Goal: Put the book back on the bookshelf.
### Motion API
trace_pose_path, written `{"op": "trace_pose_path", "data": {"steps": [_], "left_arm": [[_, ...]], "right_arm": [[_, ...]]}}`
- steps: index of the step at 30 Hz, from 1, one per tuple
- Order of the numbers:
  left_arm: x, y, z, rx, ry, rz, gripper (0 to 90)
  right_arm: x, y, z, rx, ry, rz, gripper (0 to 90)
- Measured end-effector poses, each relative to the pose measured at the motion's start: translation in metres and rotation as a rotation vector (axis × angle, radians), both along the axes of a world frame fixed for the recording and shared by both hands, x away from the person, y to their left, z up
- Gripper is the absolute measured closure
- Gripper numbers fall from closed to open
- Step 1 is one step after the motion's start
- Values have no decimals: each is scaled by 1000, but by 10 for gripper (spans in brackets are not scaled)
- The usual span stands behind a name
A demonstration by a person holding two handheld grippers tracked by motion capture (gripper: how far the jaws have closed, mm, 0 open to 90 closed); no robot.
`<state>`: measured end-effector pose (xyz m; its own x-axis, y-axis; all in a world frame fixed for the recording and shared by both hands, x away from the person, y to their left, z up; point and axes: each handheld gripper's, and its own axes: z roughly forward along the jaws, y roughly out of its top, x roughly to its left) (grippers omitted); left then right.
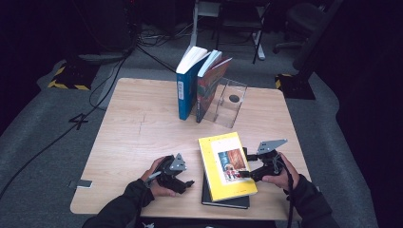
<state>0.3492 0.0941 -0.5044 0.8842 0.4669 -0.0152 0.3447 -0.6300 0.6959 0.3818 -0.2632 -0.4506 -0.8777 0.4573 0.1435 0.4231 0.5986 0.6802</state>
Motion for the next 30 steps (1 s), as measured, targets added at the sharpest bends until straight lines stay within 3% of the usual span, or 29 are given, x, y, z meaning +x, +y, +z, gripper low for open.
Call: {"op": "trace_pose_path", "data": {"steps": [2, 5, 9, 14, 22, 23, 26, 28, 30], "left_arm": [[1, 0, 0, 3, 3, 3, 175], [1, 0, 0, 2, 3, 3, 174], [1, 0, 0, 2, 3, 3, 174], [2, -1, 0, 3, 4, 1, 174], [9, -3, 1, -1, 6, 14, 199], [12, -3, 1, 1, -1, 23, 215], [17, -4, 2, -7, -28, 33, 237], [22, -5, 3, 2, -56, 45, 260], [29, -5, 5, -22, -42, 50, 281]], "right_arm": [[-1, -2, 0, -4, 22, 14, 250], [-2, 0, 1, -12, 16, 18, 245], [-6, 2, 7, -17, -27, 31, 258], [-6, 6, 18, 19, -76, 48, 275], [17, 20, 11, 14, -32, 59, 277], [24, 25, 8, 44, -10, 63, 315], [30, 30, 6, 70, -2, 73, 391], [34, 34, 4, 94, 20, 86, 497], [37, 38, 2, 112, 44, 107, 581]]}}
